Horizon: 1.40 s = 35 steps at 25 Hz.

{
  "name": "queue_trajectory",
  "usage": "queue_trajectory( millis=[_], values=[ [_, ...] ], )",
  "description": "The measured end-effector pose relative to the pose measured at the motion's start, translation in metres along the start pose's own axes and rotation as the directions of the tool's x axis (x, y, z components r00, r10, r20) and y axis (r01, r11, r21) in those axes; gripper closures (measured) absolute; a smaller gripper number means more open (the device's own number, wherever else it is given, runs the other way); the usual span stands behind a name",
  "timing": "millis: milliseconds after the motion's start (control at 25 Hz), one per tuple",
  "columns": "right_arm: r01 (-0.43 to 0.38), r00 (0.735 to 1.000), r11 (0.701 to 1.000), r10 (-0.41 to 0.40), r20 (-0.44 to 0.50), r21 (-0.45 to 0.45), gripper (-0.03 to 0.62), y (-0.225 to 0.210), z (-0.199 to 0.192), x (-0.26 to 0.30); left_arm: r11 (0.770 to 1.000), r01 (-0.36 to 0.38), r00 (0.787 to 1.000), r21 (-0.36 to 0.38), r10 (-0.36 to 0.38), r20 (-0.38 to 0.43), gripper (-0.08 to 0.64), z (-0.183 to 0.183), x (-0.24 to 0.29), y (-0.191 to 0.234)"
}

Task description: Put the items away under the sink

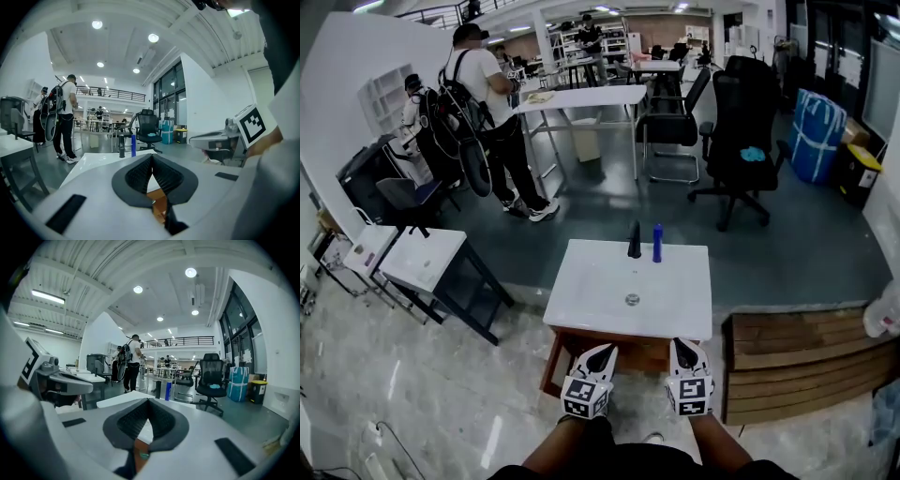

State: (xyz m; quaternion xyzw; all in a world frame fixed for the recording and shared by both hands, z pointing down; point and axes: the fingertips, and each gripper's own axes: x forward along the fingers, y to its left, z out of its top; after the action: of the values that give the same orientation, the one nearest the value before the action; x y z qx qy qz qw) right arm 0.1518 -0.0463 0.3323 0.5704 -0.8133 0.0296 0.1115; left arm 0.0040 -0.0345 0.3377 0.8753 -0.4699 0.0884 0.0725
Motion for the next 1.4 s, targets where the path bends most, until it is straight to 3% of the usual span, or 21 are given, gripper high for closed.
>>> queue_trajectory(
  millis=[200, 480, 680, 1080, 1200, 1400],
  values=[
    [0.024, 1.0, 1.0, -0.024, -0.007, 0.006, 0.573, -0.009, 0.004, 0.033, 1.0, 0.007, 1.0, 0.001, -0.007, -0.015, 0.54, 0.0, 0.021, 0.023],
    [0.04, 0.999, 0.999, -0.04, -0.021, 0.009, 0.572, -0.021, 0.024, 0.105, 0.995, 0.039, 0.999, 0.093, -0.038, -0.011, 0.54, 0.027, 0.075, 0.07],
    [0.074, 0.997, 0.997, -0.073, -0.013, 0.009, 0.572, -0.032, 0.037, 0.166, 0.995, 0.04, 0.999, 0.096, -0.041, 0.002, 0.54, 0.048, 0.115, 0.121],
    [0.195, 0.98, 0.976, -0.191, -0.049, 0.098, 0.572, -0.066, 0.028, 0.268, 0.989, 0.11, 0.992, 0.101, -0.104, -0.066, 0.541, 0.046, 0.177, 0.196],
    [0.211, 0.974, 0.975, -0.205, -0.096, 0.065, 0.571, -0.077, 0.025, 0.293, 0.986, 0.136, 0.989, 0.098, -0.13, -0.065, 0.541, 0.049, 0.187, 0.205],
    [0.221, 0.964, 0.973, -0.209, -0.163, 0.06, 0.467, -0.089, 0.01, 0.331, 0.987, 0.135, 0.99, 0.082, -0.132, -0.047, 0.54, 0.054, 0.199, 0.223]
  ],
)
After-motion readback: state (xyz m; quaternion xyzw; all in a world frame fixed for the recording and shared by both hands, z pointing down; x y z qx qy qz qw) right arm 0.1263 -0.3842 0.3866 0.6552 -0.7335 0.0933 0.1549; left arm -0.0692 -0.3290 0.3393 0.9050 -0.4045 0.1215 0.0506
